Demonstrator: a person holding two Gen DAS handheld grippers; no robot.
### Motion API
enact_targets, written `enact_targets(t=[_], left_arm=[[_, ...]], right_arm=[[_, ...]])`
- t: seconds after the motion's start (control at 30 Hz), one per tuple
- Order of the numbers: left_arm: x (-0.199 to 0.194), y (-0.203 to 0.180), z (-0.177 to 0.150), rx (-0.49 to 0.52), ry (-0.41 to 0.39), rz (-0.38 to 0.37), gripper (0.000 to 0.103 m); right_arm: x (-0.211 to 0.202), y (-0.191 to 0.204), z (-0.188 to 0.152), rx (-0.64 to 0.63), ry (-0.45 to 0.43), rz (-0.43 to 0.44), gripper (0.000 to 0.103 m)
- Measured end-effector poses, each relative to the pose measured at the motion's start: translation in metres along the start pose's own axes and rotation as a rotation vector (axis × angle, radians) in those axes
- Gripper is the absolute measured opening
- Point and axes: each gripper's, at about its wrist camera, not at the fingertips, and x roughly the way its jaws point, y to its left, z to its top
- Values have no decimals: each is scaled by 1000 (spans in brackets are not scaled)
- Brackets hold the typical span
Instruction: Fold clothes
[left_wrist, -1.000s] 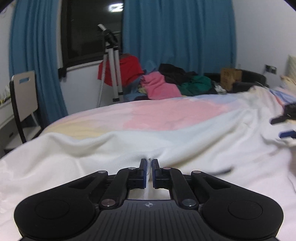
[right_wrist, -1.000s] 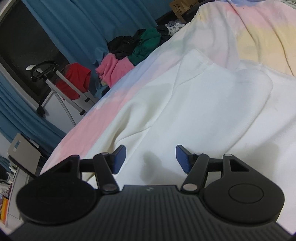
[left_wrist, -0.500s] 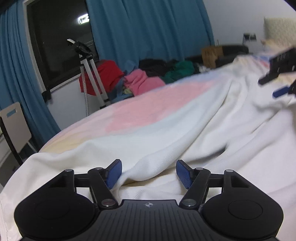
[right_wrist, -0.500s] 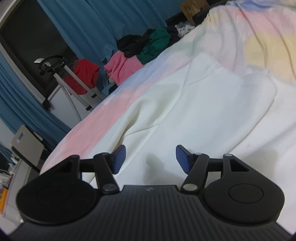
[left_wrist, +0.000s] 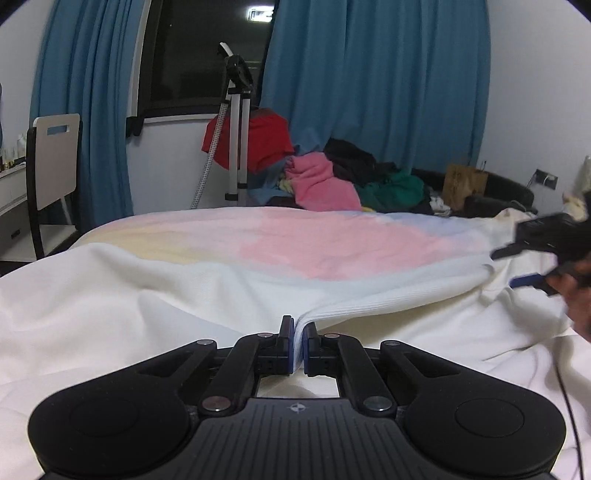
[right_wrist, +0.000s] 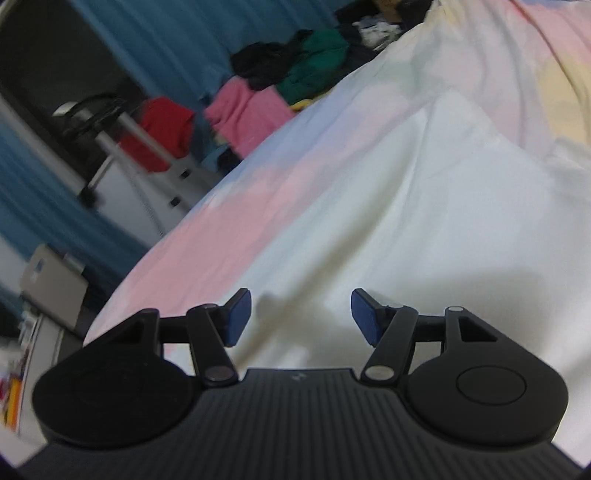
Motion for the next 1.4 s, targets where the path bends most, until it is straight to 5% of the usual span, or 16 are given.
enact_targets(t=[0.2, 0.27, 0.3, 0.33, 0.47, 0.63, 0.73, 0.87, 1.1, 1.2, 1.3, 1.4], left_arm=[[1, 11, 1, -54, -13, -43, 4], [2, 14, 1, -79, -15, -56, 3], [1, 15, 1, -87, -19, -63, 3], [1, 15, 2, -94, -24, -70, 3], [-6, 18, 5, -134, -85, -76, 3], [-24, 21, 15, -152, -169, -90, 3], [-34, 12, 17, -106, -186, -88, 3], [-28, -5, 4, -33, -112, -62, 5], [-1, -46, -43, 176, 71, 36, 6], [1, -53, -53, 206, 73, 64, 7], [3, -57, -61, 220, 63, 83, 9], [4, -62, -68, 220, 57, 104, 9]], right_arm=[[54, -7, 41, 131, 51, -304, 62], [66, -15, 50, 167, 58, -349, 41], [71, -12, 55, 129, 50, -392, 8], [73, -8, 61, 110, 40, -411, 7], [47, 36, 91, 66, -67, -316, 6], [-55, 96, 119, -43, -343, 43, 6], [-94, 82, 113, -76, -437, 81, 6], [-80, -7, 77, 66, -375, 42, 6], [-15, -168, -6, 339, -121, 0, 5], [-17, -171, -1, 363, -134, 36, 8], [-17, -158, 13, 256, -134, 50, 14], [-6, -161, 26, 184, -146, 37, 47]])
